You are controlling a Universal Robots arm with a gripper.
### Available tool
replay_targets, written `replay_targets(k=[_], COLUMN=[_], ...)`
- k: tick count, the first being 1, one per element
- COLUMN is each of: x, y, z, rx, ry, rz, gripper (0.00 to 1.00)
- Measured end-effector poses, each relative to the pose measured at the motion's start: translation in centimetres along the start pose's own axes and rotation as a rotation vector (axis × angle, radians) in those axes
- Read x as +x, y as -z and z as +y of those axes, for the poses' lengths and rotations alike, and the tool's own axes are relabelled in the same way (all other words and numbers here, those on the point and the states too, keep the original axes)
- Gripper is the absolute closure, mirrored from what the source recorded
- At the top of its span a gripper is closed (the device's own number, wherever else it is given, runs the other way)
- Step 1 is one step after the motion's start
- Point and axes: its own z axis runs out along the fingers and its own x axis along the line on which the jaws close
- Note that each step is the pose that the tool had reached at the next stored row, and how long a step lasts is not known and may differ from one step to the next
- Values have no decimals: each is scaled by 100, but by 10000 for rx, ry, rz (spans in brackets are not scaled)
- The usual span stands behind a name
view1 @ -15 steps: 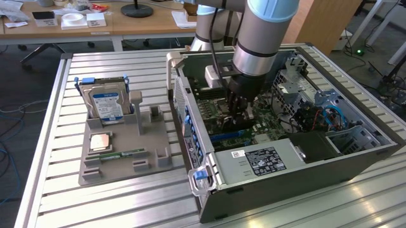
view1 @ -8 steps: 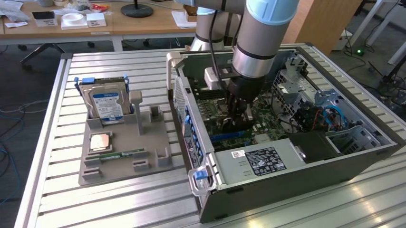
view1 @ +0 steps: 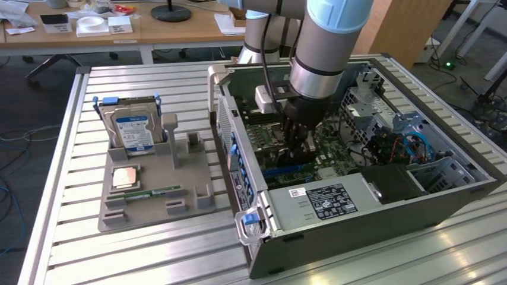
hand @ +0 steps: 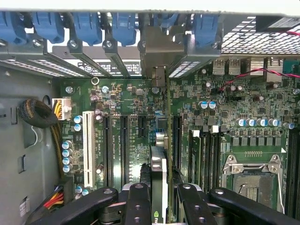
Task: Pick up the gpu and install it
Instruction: 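Insert the gpu into the slot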
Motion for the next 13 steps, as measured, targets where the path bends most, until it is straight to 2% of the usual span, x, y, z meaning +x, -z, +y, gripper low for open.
replay_targets(k=[13], x=[1], y=[-19], z=[4], rx=[-2], ry=[0], rz=[5], gripper=[73])
